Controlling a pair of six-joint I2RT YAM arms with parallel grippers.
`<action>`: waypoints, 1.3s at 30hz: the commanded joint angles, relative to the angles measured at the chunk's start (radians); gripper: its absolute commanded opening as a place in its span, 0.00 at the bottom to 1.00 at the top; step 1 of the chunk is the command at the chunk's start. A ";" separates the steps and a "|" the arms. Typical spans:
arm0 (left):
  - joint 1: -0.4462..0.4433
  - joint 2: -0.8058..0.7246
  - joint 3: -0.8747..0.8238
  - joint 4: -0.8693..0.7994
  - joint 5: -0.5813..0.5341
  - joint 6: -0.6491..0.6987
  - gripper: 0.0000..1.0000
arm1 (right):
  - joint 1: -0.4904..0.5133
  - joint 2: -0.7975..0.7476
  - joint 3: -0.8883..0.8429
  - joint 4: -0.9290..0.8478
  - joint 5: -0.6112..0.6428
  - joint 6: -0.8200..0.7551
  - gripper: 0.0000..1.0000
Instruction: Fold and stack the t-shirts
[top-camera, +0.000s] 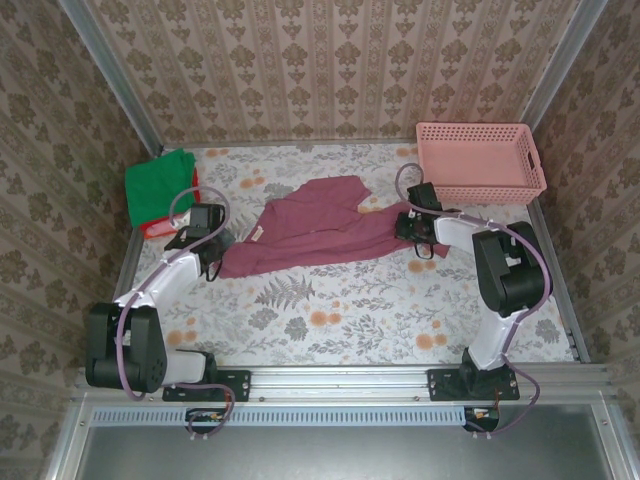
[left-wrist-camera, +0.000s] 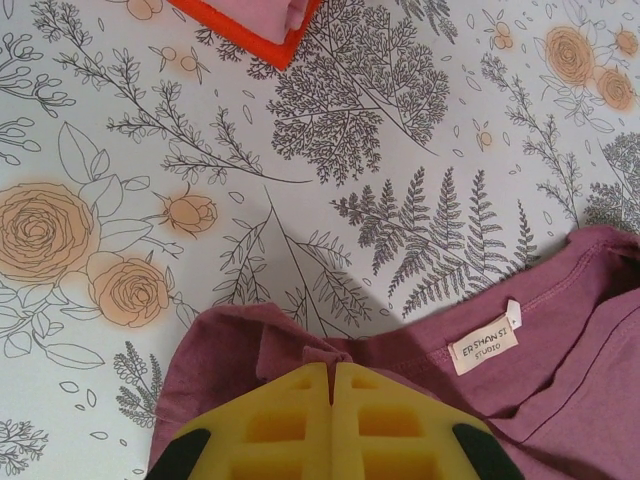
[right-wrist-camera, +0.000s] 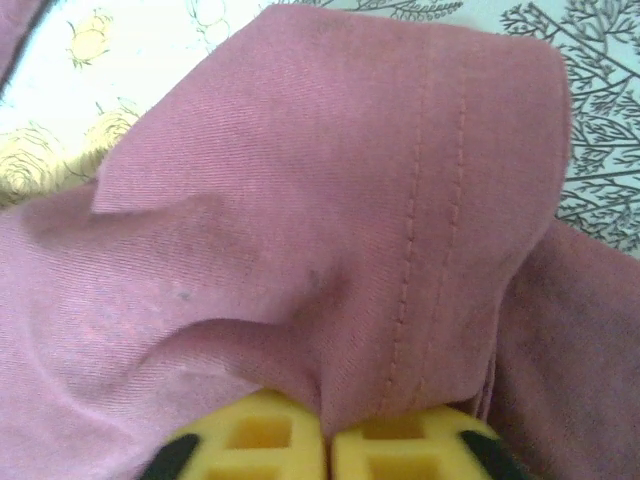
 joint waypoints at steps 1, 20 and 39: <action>-0.002 -0.011 -0.001 0.013 0.005 -0.007 0.00 | -0.003 -0.098 0.003 -0.034 0.003 -0.012 0.00; -0.002 -0.162 0.011 -0.062 -0.019 0.001 0.00 | 0.001 -0.377 -0.083 -0.035 -0.023 0.020 0.00; 0.005 -0.557 0.215 -0.281 -0.045 0.153 0.00 | 0.001 -1.011 0.000 -0.144 -0.009 -0.041 0.00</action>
